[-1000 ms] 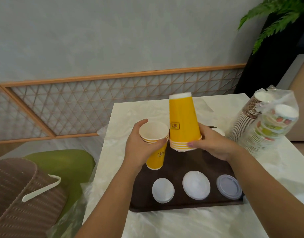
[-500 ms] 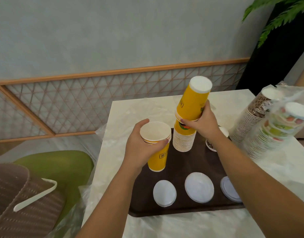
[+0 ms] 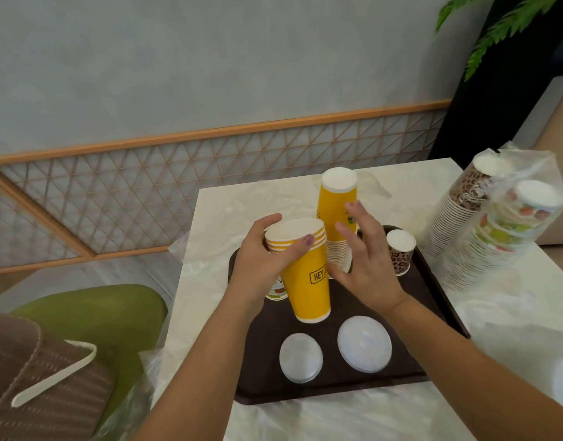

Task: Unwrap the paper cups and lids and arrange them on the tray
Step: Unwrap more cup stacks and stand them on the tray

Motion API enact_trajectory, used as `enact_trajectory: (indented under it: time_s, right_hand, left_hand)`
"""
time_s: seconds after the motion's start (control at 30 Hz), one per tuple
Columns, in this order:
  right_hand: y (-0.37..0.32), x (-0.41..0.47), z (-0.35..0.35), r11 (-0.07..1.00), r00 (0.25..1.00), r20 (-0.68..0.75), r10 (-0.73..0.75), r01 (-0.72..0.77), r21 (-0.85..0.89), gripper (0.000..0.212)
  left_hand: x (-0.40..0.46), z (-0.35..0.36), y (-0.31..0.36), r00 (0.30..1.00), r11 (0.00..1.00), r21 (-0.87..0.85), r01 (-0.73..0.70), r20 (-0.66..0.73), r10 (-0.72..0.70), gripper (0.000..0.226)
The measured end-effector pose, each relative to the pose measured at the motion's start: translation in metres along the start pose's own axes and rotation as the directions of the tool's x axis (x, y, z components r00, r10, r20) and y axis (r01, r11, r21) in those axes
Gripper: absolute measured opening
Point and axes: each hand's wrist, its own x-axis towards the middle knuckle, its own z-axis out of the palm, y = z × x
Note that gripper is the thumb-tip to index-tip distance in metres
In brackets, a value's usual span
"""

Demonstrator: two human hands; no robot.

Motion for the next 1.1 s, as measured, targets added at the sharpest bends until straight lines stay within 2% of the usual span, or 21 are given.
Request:
enact_trajectory:
  time_s: [0.03, 0.1, 0.2, 0.33, 0.43, 0.5, 0.57, 0.63, 0.77, 0.87, 1.1]
  right_hand:
    - [0.0, -0.001, -0.002, 0.997, 0.997, 0.012, -0.076, 0.076, 0.002, 0.072]
    - [-0.001, 0.004, -0.007, 0.991, 0.991, 0.037, -0.131, 0.13, 0.02, 0.059]
    - [-0.006, 0.021, -0.019, 0.992, 0.995, 0.022, -0.099, 0.097, 0.079, 0.047]
    - [-0.012, 0.051, -0.035, 0.982, 0.994, 0.038, 0.104, -0.109, 0.155, 0.078]
    - [-0.013, 0.072, -0.038, 0.904, 0.935, -0.041, 0.353, -0.33, 0.27, 0.082]
    - [-0.008, 0.084, -0.036, 0.864, 0.872, -0.068, 0.484, -0.465, 0.191, 0.082]
    - [0.002, 0.092, -0.031, 0.797, 0.797, 0.025, 0.603, -0.604, 0.032, 0.084]
    - [0.013, 0.09, -0.024, 0.736, 0.729, 0.114, 0.675, -0.675, -0.045, 0.085]
    - [0.027, 0.07, -0.007, 0.707, 0.694, 0.181, 0.697, -0.707, -0.014, 0.078]
    - [0.033, 0.053, 0.004, 0.701, 0.679, 0.22, 0.701, -0.713, -0.034, 0.08]
    - [0.036, 0.028, 0.024, 0.652, 0.623, 0.209, 0.754, -0.748, -0.122, 0.082]
  left_hand:
    - [0.001, 0.003, 0.003, 1.0, 1.0, -0.001, 0.005, 0.027, -0.005, 0.08]
    - [0.002, 0.009, 0.011, 0.995, 0.999, -0.007, 0.031, 0.093, -0.03, 0.088]
    - [0.006, 0.02, 0.022, 0.98, 0.996, -0.07, 0.06, 0.194, -0.046, 0.086]
    - [0.014, 0.03, 0.035, 0.972, 0.987, -0.152, 0.046, 0.237, -0.009, 0.089]
    - [0.02, 0.036, 0.049, 0.988, 0.99, -0.128, -0.062, 0.13, 0.079, 0.099]
    - [0.024, 0.041, 0.057, 0.988, 0.987, -0.11, -0.117, 0.083, 0.127, 0.089]
    - [0.03, 0.046, 0.06, 0.986, 0.982, -0.131, -0.136, 0.083, 0.147, 0.064]
    - [0.036, 0.051, 0.056, 0.984, 0.983, -0.138, -0.123, 0.11, 0.139, 0.046]
    - [0.048, 0.059, 0.035, 0.985, 0.99, -0.134, -0.051, 0.157, 0.072, 0.053]
    - [0.055, 0.066, 0.015, 0.986, 0.995, -0.098, -0.008, 0.166, 0.024, 0.053]
    - [0.06, 0.077, -0.011, 0.99, 0.993, -0.104, 0.048, 0.134, -0.034, 0.054]
